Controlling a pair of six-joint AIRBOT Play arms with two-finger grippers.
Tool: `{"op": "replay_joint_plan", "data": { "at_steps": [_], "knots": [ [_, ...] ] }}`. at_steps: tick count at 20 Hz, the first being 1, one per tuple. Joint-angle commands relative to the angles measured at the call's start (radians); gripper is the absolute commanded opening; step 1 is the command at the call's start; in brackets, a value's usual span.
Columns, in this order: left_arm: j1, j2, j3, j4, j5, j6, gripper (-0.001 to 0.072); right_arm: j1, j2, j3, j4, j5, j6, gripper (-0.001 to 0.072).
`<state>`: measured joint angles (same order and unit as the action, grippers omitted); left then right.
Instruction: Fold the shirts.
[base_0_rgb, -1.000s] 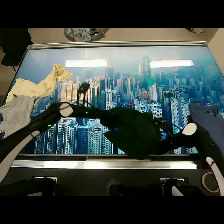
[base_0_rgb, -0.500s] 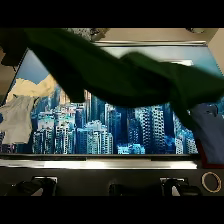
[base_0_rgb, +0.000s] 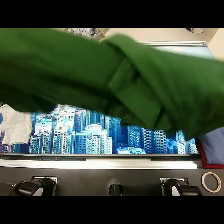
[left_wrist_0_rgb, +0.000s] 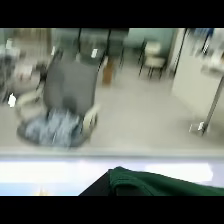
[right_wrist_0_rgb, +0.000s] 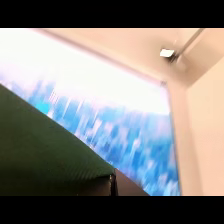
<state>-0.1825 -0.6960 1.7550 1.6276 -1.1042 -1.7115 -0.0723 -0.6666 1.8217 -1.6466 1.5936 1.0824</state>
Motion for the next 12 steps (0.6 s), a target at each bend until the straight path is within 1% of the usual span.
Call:
{"op": "replay_joint_plan", "data": {
  "at_steps": [1,2,4,6,8,9,11,12],
  "knots": [
    [0.002,0.026,-0.087,0.05,-0.321,-0.018,0.0027,0.0,-0.045,-0.047,0.079,0.26,-0.002,0.0042],
    [0.001,0.04,-0.165,0.042,-0.344,-0.018,0.0027,0.0,-0.044,-0.122,0.148,0.255,-0.002,0.0042],
    [0.001,0.078,-0.351,0.028,-0.374,-0.018,0.0028,0.0,-0.044,-0.305,0.22,0.256,0.007,0.0043],
    [0.002,0.11,-0.531,0.005,-0.373,-0.018,0.0028,0.0,-0.047,-0.493,0.22,0.237,0.006,0.0042],
    [0.001,0.092,-0.653,-0.006,-0.357,-0.017,0.0028,0.0,-0.086,-0.607,0.212,0.119,-0.021,0.0042],
    [0.002,0.063,-0.69,-0.005,-0.333,-0.014,0.0028,0.0,-0.14,-0.618,0.213,0.056,-0.024,0.0042],
    [0.003,-0.055,-0.721,-0.004,-0.248,0.042,0.0028,0.0,-0.286,-0.614,0.219,-0.067,-0.027,0.0042],
    [0.003,-0.146,-0.717,-0.004,-0.194,0.069,0.0027,0.0,-0.384,-0.611,0.233,-0.133,-0.033,0.0042]
  ]
}}
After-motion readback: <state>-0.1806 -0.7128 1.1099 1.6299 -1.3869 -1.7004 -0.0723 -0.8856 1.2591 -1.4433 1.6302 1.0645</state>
